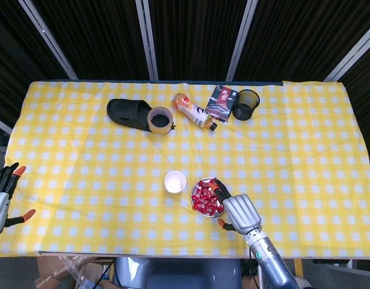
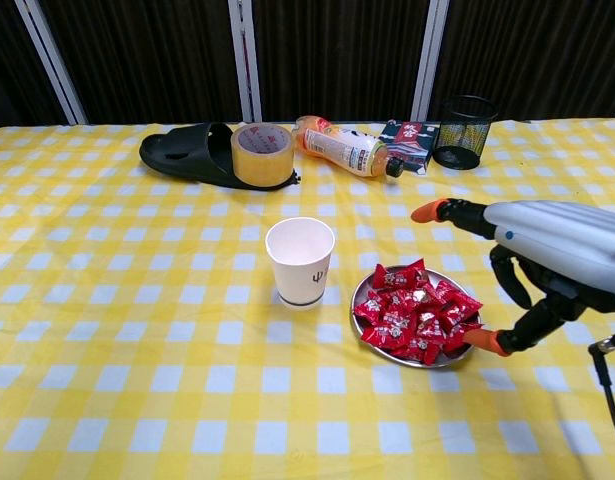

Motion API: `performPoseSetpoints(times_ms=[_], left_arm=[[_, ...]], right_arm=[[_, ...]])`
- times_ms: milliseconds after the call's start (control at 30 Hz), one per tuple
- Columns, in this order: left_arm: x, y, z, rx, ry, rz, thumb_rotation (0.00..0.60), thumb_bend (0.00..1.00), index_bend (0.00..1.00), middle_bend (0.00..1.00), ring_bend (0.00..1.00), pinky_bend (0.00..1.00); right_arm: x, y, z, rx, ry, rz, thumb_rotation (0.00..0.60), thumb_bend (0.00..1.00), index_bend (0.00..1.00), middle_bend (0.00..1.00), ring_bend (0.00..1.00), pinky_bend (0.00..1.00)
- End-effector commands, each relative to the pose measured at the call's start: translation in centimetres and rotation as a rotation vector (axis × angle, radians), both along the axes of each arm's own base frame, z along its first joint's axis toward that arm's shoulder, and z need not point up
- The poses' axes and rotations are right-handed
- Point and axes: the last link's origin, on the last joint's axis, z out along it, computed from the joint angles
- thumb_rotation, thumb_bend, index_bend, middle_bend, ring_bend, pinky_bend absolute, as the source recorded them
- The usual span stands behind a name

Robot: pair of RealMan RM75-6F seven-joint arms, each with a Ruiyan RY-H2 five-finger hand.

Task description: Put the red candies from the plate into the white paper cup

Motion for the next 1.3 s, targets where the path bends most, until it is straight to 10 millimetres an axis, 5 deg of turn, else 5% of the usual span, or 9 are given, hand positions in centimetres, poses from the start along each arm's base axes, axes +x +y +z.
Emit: performPoseSetpoints(times_ms=[33, 500, 1000, 1300], left_arm=[[0.0, 0.0, 0.0, 0.0, -0.003, 0.001, 0.6, 0.03, 0.0, 0.0, 0.0, 0.0], [-0.1, 0.1, 0.2, -0.002, -0.021, 0.013, 0.6, 0.03, 0.0, 0.0, 0.0, 0.0], [-0.2, 0.1, 0.2, -0.006, -0.032, 0.021, 0.6, 0.03, 0.0, 0.0, 0.0, 0.0], [-0.2, 0.2, 0.3, -0.006, -0.037, 0.022, 0.6, 0.03, 0.0, 0.0, 0.0, 0.0]], right_arm=[[0.5, -0.2, -1.4, 0.016, 0.007, 0.001, 0.6, 0.32, 0.0, 0.08, 0.69, 0.79], [1.1, -1.5, -3.8, 0.034, 0.031, -0.03, 0.6, 0.32, 0.11, 0.16, 0.69, 0.79], [1.4, -2.3, -5.4, 0.062, 0.081, -0.037, 0.6, 0.32, 0.12, 0.18, 0.69, 0.79], [1.2, -2.7, -6.1, 0.071, 0.109, -0.042, 0.6, 0.32, 0.24, 0.19, 0.69, 0.79]])
